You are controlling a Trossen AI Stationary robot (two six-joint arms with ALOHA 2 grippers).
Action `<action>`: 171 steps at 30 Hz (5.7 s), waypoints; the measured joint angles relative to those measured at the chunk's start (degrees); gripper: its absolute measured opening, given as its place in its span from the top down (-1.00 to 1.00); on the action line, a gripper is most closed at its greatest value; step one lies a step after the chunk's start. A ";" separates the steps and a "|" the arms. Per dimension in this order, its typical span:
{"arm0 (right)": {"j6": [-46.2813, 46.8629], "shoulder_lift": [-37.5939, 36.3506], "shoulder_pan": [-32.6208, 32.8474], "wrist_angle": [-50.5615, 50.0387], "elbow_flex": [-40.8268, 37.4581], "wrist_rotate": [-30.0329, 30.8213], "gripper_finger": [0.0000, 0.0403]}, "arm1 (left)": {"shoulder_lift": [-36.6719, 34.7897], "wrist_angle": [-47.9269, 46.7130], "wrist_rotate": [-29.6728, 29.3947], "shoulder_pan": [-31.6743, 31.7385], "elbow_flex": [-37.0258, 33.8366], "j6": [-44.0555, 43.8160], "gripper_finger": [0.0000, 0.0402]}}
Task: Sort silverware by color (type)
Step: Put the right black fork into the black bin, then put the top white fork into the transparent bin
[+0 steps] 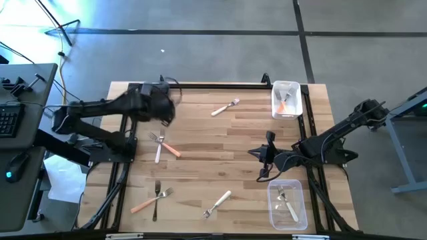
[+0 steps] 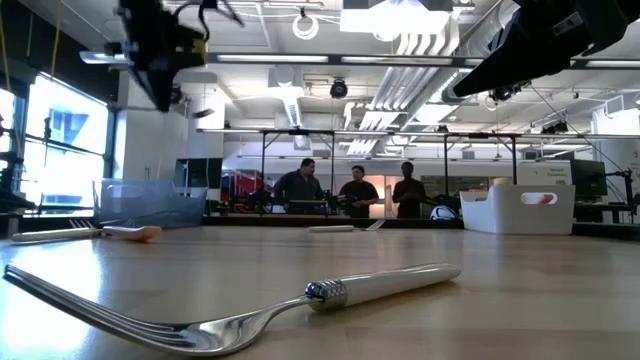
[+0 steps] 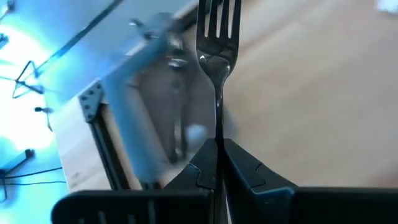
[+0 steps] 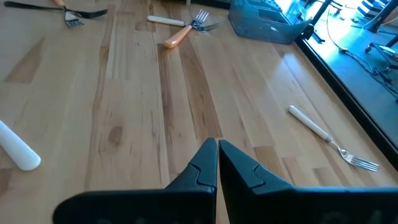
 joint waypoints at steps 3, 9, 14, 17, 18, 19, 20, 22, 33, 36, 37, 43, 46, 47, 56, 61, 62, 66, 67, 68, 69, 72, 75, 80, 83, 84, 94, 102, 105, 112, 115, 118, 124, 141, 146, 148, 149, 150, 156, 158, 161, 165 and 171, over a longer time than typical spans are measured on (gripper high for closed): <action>-0.18 0.00 -0.01 0.02 0.00 0.02 1.00 | -4.43 9.18 1.62 9.97 -7.32 9.78 1.00; -0.82 0.00 -0.54 0.52 0.00 0.02 1.00 | -6.54 27.49 10.03 27.19 -13.88 27.69 1.00; -1.77 0.00 -1.81 0.50 0.00 0.02 1.00 | -3.74 35.25 17.61 35.38 -16.16 35.13 1.00; -1.90 0.00 -2.75 0.41 0.00 -0.01 1.00 | -0.78 36.26 20.10 37.46 -16.95 37.31 1.00; -1.90 0.00 -3.01 0.39 0.00 -0.18 1.00 | 0.43 36.18 20.17 37.72 -16.97 37.39 1.00; -1.90 0.00 -3.21 0.39 0.00 -0.41 1.00 | 1.46 36.24 20.19 37.96 -16.97 37.38 1.00; -1.90 0.00 -3.31 0.39 0.00 -0.52 1.00 | 2.36 36.24 20.14 37.98 -16.97 37.35 1.00; -1.90 0.00 -3.27 0.37 0.00 -0.69 1.00 | 4.08 36.68 19.53 37.98 -16.96 37.61 1.00; -1.90 0.00 -3.25 0.36 0.00 -0.84 1.00 | 11.72 40.05 19.14 39.95 -16.95 38.79 1.00; -1.92 0.00 -3.25 0.35 0.00 -0.87 1.00 | 12.76 41.28 19.26 40.30 -16.95 38.82 1.00; -1.90 0.00 -3.25 0.35 0.00 -0.87 1.00 | 13.03 41.66 19.30 40.34 -16.95 38.82 1.00; -1.93 0.00 -3.25 -0.02 0.00 -1.82 1.00 | 13.08 41.58 19.29 40.36 -16.93 38.82 0.90; -1.93 0.00 -3.25 -0.04 0.00 -1.97 1.00 | 12.38 41.18 19.34 40.33 -16.93 39.60 0.80; -1.92 0.00 -3.25 -0.04 0.00 -1.96 1.00 | 11.98 41.12 19.34 40.19 -16.93 39.76 0.76; -1.67 0.00 -3.25 -0.03 0.00 -1.97 1.00 | 5.15 38.63 19.65 39.43 -16.93 38.91 0.41; -1.88 0.00 -3.25 -0.04 0.00 -1.99 1.00 | -2.34 36.58 17.60 35.39 -16.93 37.99 0.42; -1.88 0.00 -3.25 -0.04 0.00 -2.17 1.00 | -4.11 36.62 17.15 33.90 -16.93 37.13 0.44; -1.90 0.00 -3.25 -0.57 0.00 -2.82 1.00 | -10.43 37.81 15.43 25.34 -16.93 33.94 0.60; -1.90 0.00 -3.25 -0.78 0.00 -2.82 1.00 | -11.67 38.16 14.64 22.70 -16.93 33.44 0.64; -1.90 0.00 -3.25 -0.96 0.00 -2.82 1.00 | -12.72 38.54 13.73 20.01 -16.93 32.84 0.69; -1.89 0.00 -3.25 -1.01 0.00 -2.81 1.00 | -13.66 38.80 12.45 17.29 -16.93 32.13 0.73; -1.83 0.00 -3.25 -1.01 0.00 -2.82 1.00 | -14.97 40.65 7.72 8.84 -16.93 29.90 0.84; -1.73 0.00 -3.27 -0.98 0.00 -3.11 1.00 | -14.79 43.35 3.05 0.63 -16.93 28.04 0.92; -1.65 0.14 -6.22 -0.57 0.00 -8.98 1.00 | -10.92 51.59 -3.49 -10.83 -16.91 27.54 0.99; -2.19 0.17 -9.44 -0.65 0.00 -9.65 1.00 | -7.53 56.71 -4.73 -14.82 -16.91 27.99 0.99; -2.67 0.17 -10.63 -0.60 0.00 -9.96 1.00 | -6.28 58.07 -4.74 -15.57 -16.91 28.20 1.00; -5.95 0.17 -23.26 -0.37 0.00 -18.79 1.00 | 12.35 85.23 5.88 -14.05 -16.91 36.92 1.00; -4.95 0.17 -27.63 -1.47 0.00 -22.87 1.00 | 26.39 104.23 21.41 -9.21 -16.93 38.16 1.00; -4.68 0.38 -25.35 -3.13 0.00 -22.74 1.00 | 27.86 105.71 22.13 -9.28 -16.94 39.89 1.00; 2.30 6.17 -16.82 -6.57 4.83 -19.41 1.00 | 27.33 121.93 23.82 -8.83 -27.89 37.27 1.00; 4.25 10.80 -14.29 -6.75 8.41 -18.35 1.00 | 27.33 126.26 24.05 -7.99 -32.77 34.27 1.00; 5.89 15.78 -12.75 -6.77 12.15 -18.23 1.00 | 26.78 126.57 25.44 -7.90 -35.33 33.69 1.00; 9.93 22.94 -10.93 -9.94 18.59 -16.61 1.00 | 18.60 114.51 27.08 -9.25 -36.63 35.65 1.00; 15.57 24.33 -15.64 -14.40 23.08 -12.22 1.00 | 33.55 81.03 41.52 12.34 -8.10 48.35 0.71; 15.15 24.33 -17.12 -14.29 23.08 -12.24 1.00 | 39.01 79.01 40.79 13.45 -4.30 49.75 0.35; 14.59 24.33 -17.61 -14.39 23.08 -12.24 1.00 | 40.12 78.18 40.48 13.91 -3.79 49.79 0.23; 14.06 24.33 -17.83 -14.36 23.08 -12.24 1.00 | 40.29 77.41 40.47 13.97 -3.61 49.85 0.19; 13.74 24.33 -18.05 -14.36 23.08 -12.26 1.00 | 40.21 77.25 40.08 14.00 -3.47 49.81 0.16; 12.92 24.33 -19.17 -14.34 23.08 -12.34 1.00 | 40.07 76.21 37.88 13.91 -3.27 48.86 0.20; 12.50 24.33 -19.27 -14.34 23.08 -12.37 1.00 | 40.05 75.72 37.70 13.91 -3.26 48.85 0.23; 12.42 24.33 -19.26 -14.22 23.06 -12.37 1.00 | 40.03 74.23 35.62 14.04 -3.27 48.96 0.26; 12.40 24.33 -19.27 -14.09 23.06 -12.39 1.00 | 40.03 73.62 35.34 14.29 -3.27 49.30 0.27; 23.23 24.33 -22.88 -13.13 23.06 -13.28 1.00 | 39.61 69.96 35.77 14.04 -3.56 51.19 0.35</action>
